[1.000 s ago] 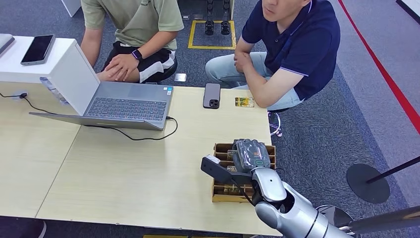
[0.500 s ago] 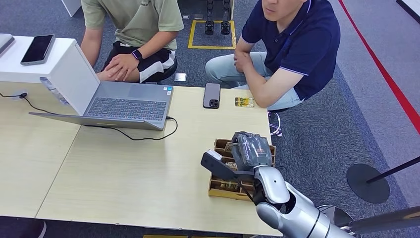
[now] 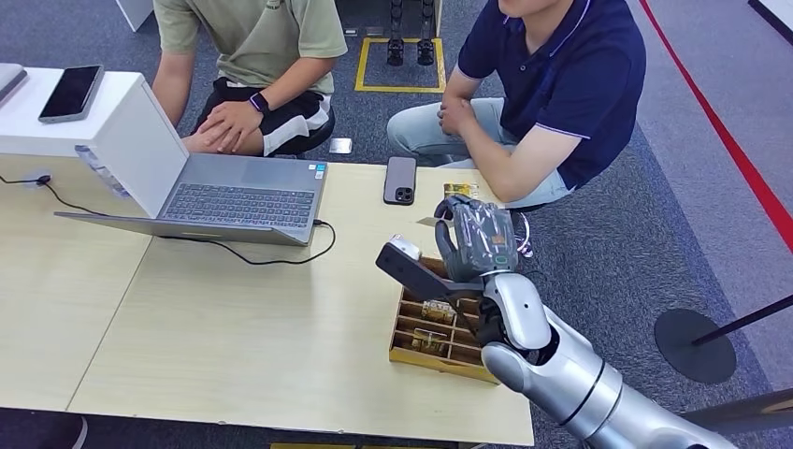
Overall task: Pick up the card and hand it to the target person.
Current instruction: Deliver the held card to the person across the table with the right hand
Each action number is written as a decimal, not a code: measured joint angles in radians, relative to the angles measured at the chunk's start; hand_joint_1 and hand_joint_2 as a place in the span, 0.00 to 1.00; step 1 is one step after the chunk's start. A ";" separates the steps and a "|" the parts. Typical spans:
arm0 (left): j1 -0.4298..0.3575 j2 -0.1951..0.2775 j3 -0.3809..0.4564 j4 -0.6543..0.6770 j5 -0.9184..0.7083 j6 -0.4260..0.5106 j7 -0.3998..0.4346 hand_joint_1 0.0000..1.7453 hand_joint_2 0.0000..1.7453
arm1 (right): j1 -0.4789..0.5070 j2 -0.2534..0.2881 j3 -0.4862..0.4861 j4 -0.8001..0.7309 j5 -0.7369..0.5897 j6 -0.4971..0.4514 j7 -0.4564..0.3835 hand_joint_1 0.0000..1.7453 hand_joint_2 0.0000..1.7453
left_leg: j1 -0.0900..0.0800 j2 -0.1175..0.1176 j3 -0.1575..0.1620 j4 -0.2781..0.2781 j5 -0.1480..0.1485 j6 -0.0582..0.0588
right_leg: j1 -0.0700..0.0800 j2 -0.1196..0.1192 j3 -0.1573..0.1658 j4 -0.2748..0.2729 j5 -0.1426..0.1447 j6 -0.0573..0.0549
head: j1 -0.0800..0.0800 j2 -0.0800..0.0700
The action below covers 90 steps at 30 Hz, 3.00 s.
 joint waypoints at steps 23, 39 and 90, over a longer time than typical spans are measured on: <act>-0.011 -0.008 -0.020 0.000 -0.017 -0.007 0.004 0.00 1.00 | -0.110 0.036 -0.009 0.189 -0.014 -0.029 -0.004 0.76 1.00 | 0.000 0.000 0.000 0.000 0.000 0.000 | 0.000 -0.001 0.000 0.000 0.000 0.000 | 0.000 0.000; -0.011 -0.008 -0.026 0.000 -0.025 -0.009 0.006 0.00 1.00 | -0.114 0.036 -0.009 0.209 -0.005 -0.028 0.008 0.00 1.00 | 0.000 0.000 0.000 0.000 0.000 0.000 | 0.000 -0.001 0.000 0.000 0.000 0.000 | 0.000 0.000; 0.002 0.019 -0.025 0.000 0.046 0.074 0.072 0.00 0.00 | 0.515 -0.149 -0.276 -0.364 -1.099 -0.322 -0.551 0.00 1.00 | 0.000 0.000 0.000 0.000 -0.001 0.000 | 0.000 0.000 -0.001 -0.001 0.000 0.000 | 0.000 0.000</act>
